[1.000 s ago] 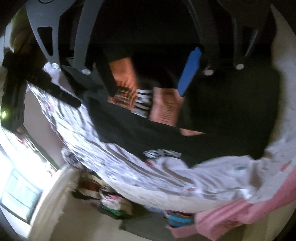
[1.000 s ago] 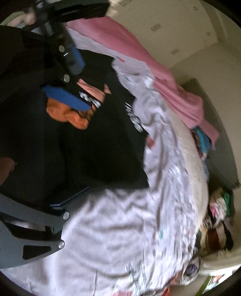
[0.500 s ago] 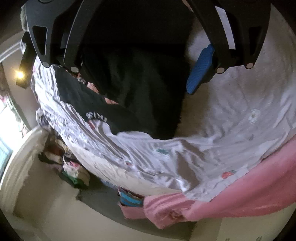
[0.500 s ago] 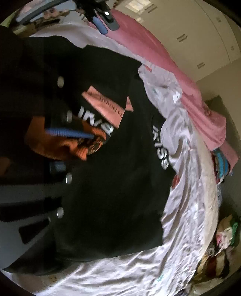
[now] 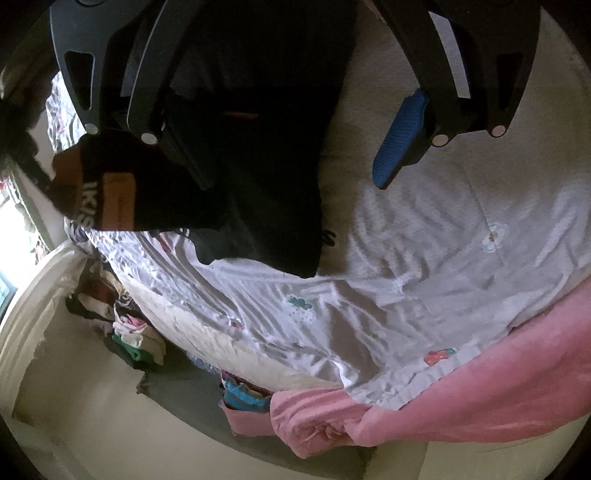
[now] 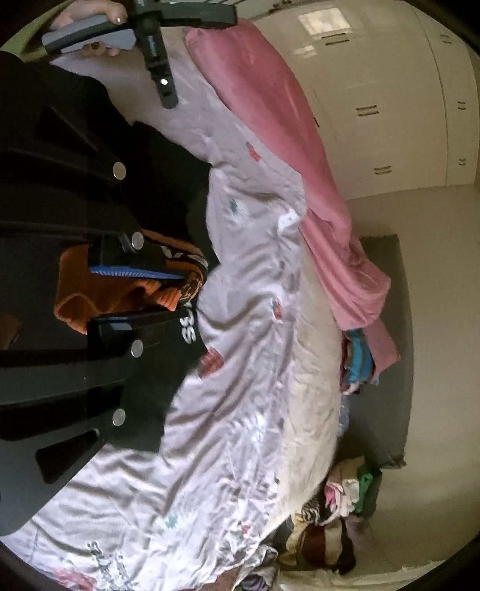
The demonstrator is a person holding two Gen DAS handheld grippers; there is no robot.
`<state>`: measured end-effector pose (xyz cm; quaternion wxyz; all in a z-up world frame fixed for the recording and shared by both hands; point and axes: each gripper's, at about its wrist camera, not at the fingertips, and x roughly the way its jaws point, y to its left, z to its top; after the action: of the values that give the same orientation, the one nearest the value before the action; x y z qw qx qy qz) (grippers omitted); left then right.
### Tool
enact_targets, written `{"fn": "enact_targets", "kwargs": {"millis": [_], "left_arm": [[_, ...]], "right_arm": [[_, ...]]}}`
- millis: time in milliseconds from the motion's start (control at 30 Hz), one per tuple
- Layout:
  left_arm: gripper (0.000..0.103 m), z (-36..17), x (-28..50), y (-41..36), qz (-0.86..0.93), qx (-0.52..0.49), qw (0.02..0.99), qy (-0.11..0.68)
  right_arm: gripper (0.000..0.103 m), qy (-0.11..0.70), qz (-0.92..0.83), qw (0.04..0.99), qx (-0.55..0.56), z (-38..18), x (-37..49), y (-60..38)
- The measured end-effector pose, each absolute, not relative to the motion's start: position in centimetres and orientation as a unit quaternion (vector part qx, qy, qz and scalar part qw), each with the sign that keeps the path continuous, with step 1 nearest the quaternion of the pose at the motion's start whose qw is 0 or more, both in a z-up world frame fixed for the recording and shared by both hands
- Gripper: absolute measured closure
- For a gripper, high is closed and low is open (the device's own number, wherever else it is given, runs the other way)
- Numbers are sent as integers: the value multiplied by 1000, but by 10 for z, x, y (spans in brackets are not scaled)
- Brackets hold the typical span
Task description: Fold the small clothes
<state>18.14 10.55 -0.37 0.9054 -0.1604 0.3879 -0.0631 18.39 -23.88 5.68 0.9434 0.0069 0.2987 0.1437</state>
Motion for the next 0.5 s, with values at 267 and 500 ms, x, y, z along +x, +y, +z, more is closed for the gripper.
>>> {"fn": "enact_targets", "kwargs": {"millis": [267, 500], "left_arm": [[24, -14, 191, 78, -77, -127, 903, 403], [24, -16, 203, 48, -95, -105, 903, 406]], "right_arm": [[97, 320, 106, 941, 38, 35, 183, -272], [97, 335, 85, 937, 46, 18, 183, -280]]}}
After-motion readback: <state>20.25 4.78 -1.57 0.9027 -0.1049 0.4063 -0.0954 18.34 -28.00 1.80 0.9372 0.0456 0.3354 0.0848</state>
